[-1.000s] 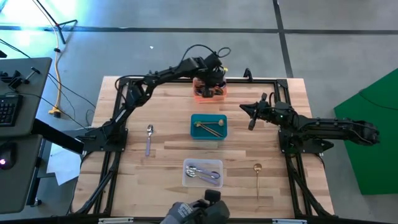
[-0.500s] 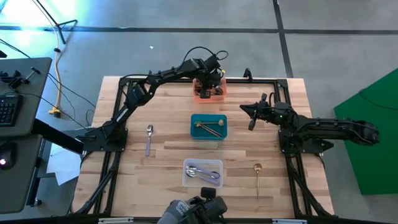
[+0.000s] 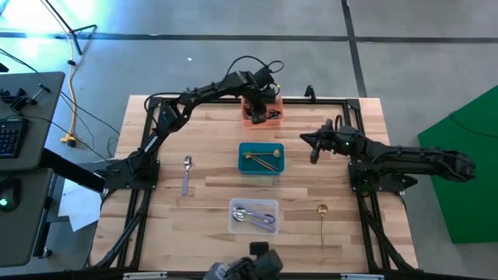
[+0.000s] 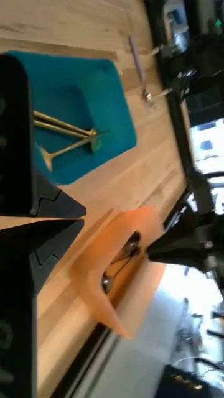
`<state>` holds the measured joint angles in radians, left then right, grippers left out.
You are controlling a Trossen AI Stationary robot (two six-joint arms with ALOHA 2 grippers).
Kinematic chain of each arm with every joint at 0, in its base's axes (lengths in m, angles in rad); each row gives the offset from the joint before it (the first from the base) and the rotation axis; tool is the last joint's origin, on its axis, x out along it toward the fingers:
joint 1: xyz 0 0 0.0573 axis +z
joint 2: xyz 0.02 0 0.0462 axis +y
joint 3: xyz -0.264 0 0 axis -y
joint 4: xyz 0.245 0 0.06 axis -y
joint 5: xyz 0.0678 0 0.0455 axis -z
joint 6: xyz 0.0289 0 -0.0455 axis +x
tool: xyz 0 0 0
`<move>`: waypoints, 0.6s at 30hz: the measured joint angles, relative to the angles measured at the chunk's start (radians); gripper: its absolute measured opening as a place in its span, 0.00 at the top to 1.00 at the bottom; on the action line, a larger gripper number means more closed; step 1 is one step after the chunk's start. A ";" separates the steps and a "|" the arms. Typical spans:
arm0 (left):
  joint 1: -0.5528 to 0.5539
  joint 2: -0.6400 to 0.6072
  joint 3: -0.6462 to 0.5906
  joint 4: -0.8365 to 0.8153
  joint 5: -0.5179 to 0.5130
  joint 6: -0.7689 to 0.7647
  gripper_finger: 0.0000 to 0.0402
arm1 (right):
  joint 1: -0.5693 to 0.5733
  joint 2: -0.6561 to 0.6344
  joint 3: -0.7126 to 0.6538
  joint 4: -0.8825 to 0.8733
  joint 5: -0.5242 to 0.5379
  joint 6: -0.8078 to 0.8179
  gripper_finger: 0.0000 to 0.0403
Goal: Sort silverware by color (type)
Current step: Put the gold spoon into the dark green bin
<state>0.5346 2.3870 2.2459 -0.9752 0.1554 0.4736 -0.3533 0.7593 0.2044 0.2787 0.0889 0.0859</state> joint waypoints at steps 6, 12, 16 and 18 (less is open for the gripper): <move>-0.020 -0.107 -0.187 0.199 0.044 -0.031 0.99 | 0.062 0.007 0.065 -0.118 0.084 0.045 1.00; -0.039 -0.339 -0.593 0.603 0.041 -0.133 0.99 | 0.154 0.008 0.072 -0.126 0.191 0.067 1.00; -0.061 -0.520 -0.918 0.901 -0.009 -0.222 0.99 | 0.199 0.008 0.072 -0.127 0.223 0.123 1.00; -0.077 -0.612 -1.062 1.055 -0.050 -0.258 0.99 | 0.226 0.008 0.080 -0.173 0.246 0.177 1.00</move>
<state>0.4576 1.7748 1.1844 0.0797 0.1050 0.2157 -0.1277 0.7673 0.2848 0.1053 0.3346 0.2629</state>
